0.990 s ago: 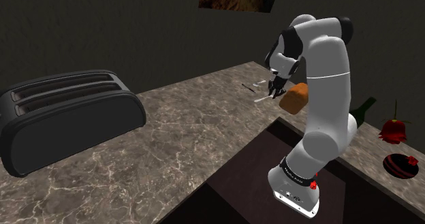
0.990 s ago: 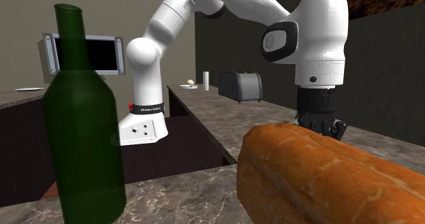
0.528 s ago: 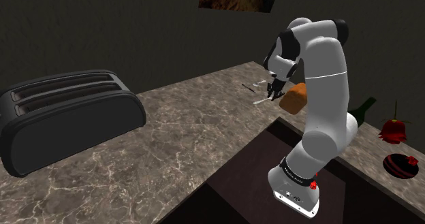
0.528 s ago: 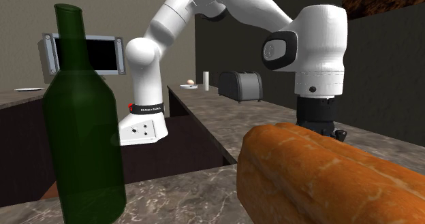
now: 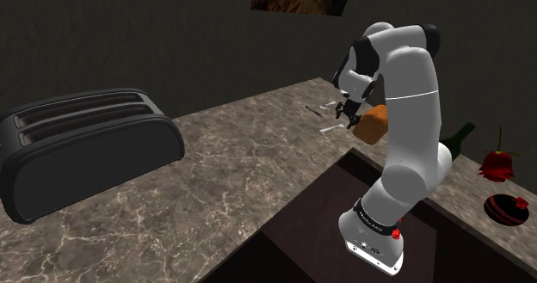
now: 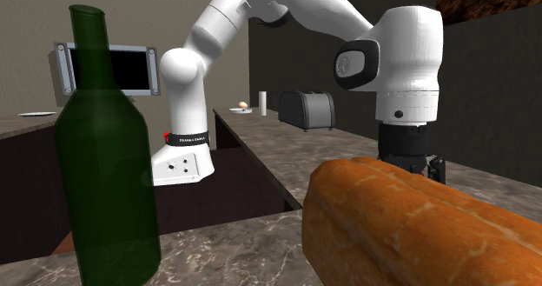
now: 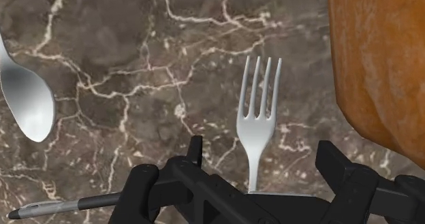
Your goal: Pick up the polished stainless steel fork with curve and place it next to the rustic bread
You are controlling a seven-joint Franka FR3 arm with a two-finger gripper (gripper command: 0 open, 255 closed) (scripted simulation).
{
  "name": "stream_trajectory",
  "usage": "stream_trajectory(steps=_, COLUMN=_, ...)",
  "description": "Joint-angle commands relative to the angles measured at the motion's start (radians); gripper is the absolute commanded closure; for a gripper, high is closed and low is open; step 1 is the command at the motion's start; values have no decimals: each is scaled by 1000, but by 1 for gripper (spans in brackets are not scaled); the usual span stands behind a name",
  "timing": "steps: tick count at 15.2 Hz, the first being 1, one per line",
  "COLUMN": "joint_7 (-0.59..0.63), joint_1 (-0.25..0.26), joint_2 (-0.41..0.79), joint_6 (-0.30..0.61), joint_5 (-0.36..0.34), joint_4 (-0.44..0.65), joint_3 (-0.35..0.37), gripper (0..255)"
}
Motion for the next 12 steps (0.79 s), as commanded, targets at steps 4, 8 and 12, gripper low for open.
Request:
stream_trajectory(steps=4, joint_7=43, joint_1=60, joint_2=-72, joint_6=-55, joint_5=-72, joint_4=-11, joint_3=-75, gripper=0)
stream_trajectory(steps=8, joint_7=54, joint_1=76, joint_2=-90, joint_6=-70, joint_5=-91, joint_4=-12, joint_3=-95, gripper=0)
stream_trajectory(steps=12, joint_7=54, joint_1=76, joint_2=-90, joint_6=-70, joint_5=-91, joint_4=-12, joint_3=-95, gripper=0)
